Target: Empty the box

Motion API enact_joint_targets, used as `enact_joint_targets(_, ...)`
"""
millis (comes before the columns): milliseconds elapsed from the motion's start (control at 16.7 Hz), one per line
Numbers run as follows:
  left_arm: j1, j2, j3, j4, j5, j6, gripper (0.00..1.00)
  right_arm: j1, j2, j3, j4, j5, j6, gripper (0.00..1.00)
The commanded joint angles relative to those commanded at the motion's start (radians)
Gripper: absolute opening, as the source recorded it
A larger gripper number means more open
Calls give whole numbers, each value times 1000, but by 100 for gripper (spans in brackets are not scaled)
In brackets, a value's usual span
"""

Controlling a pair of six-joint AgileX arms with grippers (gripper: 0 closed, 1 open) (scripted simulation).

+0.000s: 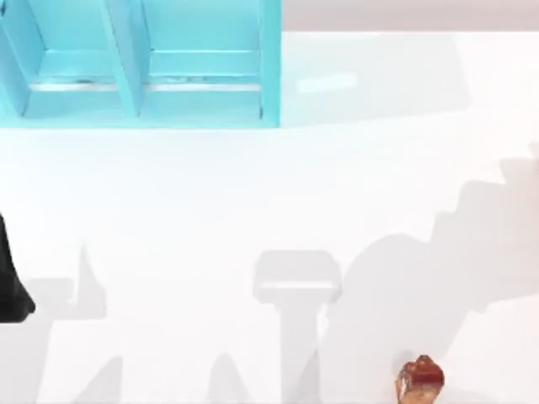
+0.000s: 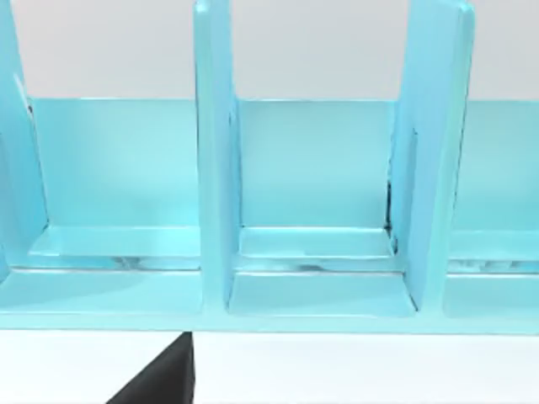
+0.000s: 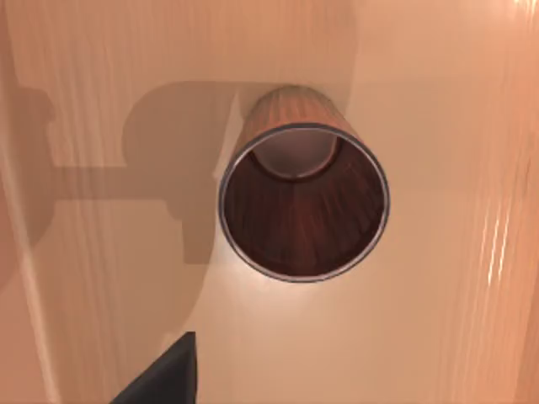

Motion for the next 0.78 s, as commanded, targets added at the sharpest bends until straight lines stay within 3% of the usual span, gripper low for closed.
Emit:
enact_joint_targets(240, 0, 0, 0, 0, 0, 0, 100, 3, 1, -41, 40, 0, 3, 100)
enact_joint_targets(780, 0, 0, 0, 0, 0, 0, 100, 5, 42, -322, 367, 0, 5, 100)
